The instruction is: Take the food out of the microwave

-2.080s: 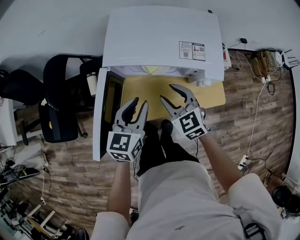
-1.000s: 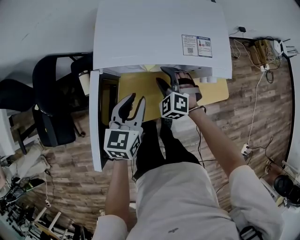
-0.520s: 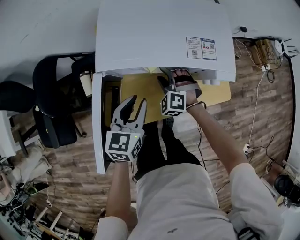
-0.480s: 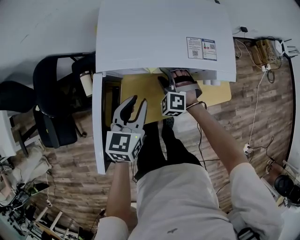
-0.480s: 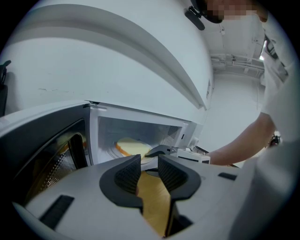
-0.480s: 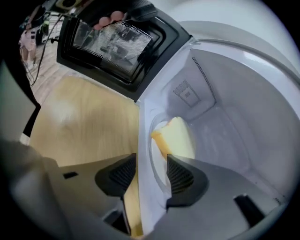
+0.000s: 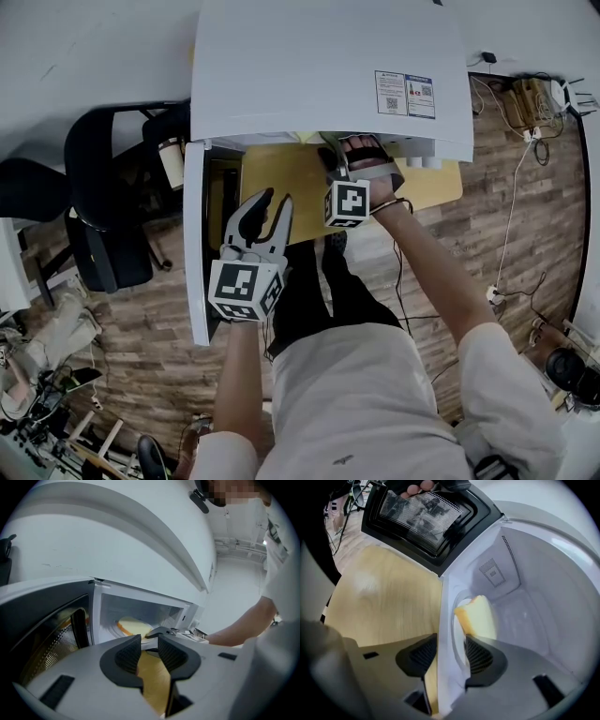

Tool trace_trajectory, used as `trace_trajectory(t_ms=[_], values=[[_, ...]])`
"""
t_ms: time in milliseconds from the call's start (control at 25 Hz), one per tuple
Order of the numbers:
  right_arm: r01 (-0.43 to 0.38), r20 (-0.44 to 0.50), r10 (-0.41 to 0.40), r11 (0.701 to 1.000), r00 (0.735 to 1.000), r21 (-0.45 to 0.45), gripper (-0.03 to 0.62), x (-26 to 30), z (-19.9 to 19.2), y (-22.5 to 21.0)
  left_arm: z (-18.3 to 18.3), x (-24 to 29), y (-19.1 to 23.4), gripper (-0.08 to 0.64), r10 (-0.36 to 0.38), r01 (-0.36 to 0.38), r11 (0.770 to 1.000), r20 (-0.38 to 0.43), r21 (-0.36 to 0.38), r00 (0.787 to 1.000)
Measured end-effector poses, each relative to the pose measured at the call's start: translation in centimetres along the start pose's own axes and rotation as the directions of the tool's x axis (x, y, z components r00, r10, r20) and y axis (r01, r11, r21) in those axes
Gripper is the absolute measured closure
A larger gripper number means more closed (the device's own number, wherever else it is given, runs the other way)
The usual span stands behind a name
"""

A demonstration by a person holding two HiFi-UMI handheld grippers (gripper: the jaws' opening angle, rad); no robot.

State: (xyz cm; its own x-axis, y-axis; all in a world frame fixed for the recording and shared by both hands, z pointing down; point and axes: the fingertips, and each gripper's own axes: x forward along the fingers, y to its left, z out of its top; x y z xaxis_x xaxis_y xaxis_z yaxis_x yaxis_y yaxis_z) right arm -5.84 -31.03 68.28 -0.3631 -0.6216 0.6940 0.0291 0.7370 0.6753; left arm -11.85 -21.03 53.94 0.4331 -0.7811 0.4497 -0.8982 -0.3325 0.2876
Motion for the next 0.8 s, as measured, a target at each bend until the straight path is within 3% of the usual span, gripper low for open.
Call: trace_trajectory(t_ms=[480, 800], values=[[0.059, -0.003, -0.059, 0.998, 0.998, 0.001, 0.442, -1.3, -0.1, 0.6, -0.5, -0.7, -0.5, 0.453, 0.017, -0.017, 1.000, 0.001, -0.007, 1.000], [0.119, -0.007, -0.119, 0.993, 0.993, -0.013, 0.526, -1.4, -0.3, -0.3, -1.0, -1.1, -0.8, 0.453, 0.028, -0.028, 1.000, -0.007, -0.010, 1.000]])
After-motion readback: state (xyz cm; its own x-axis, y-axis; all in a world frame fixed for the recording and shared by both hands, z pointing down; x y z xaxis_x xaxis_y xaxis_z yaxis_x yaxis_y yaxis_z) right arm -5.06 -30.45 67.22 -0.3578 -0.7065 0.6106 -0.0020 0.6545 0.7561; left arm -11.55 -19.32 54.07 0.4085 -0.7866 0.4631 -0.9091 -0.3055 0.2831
